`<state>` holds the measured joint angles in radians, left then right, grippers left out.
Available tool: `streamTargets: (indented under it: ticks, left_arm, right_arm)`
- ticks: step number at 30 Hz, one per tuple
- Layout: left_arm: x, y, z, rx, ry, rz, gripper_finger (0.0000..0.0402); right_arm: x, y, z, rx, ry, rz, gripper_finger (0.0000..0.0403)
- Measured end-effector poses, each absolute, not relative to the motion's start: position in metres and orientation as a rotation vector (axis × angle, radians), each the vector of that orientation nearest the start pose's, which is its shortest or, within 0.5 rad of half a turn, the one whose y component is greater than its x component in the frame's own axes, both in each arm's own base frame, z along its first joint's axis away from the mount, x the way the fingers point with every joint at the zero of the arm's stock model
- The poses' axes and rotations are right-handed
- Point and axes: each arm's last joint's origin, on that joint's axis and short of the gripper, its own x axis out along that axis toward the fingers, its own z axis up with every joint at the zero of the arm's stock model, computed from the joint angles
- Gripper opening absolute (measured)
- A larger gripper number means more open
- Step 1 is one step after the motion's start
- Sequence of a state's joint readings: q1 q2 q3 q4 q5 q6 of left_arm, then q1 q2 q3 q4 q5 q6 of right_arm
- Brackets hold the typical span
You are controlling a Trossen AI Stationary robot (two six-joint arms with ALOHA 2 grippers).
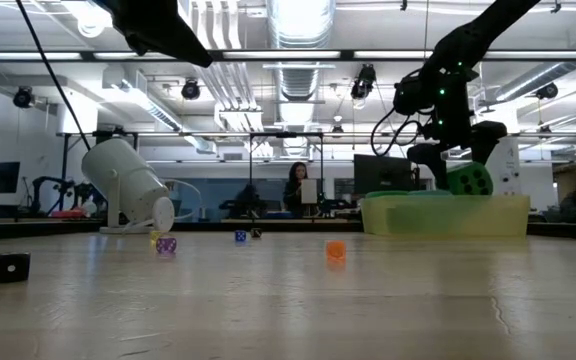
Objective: Pick & Place Dice
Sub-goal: Put the large green dice into the yellow transparent bin
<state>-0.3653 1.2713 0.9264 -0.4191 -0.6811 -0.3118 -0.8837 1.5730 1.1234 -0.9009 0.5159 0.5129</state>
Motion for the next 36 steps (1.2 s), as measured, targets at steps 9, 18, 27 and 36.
streamTargets:
  ticks: [9,18,27,36]
  left_arm:
    - [0.2476,-0.0752,0.2670,0.085,0.606,0.397,0.0012]
    - [0.2476,-0.0752,0.2670,0.085,0.606,0.397,0.0012]
    - [0.2476,-0.0753,0.2670,0.085,0.606,0.397,0.0012]
    - [0.2476,-0.0753,0.2670,0.085,0.606,0.397,0.0012]
  right_arm:
    - [0.1713,-0.2315,0.2245,0.623,1.103,-1.523,0.0382]
    - [0.1716,-0.2316,0.2246,0.624,1.100,-1.522,0.0382]
    - [0.1716,-0.2315,0.2246,0.624,1.100,-1.521,0.0382]
    - [0.1727,-0.2328,0.2247,0.635,1.081,-1.509,0.0382]
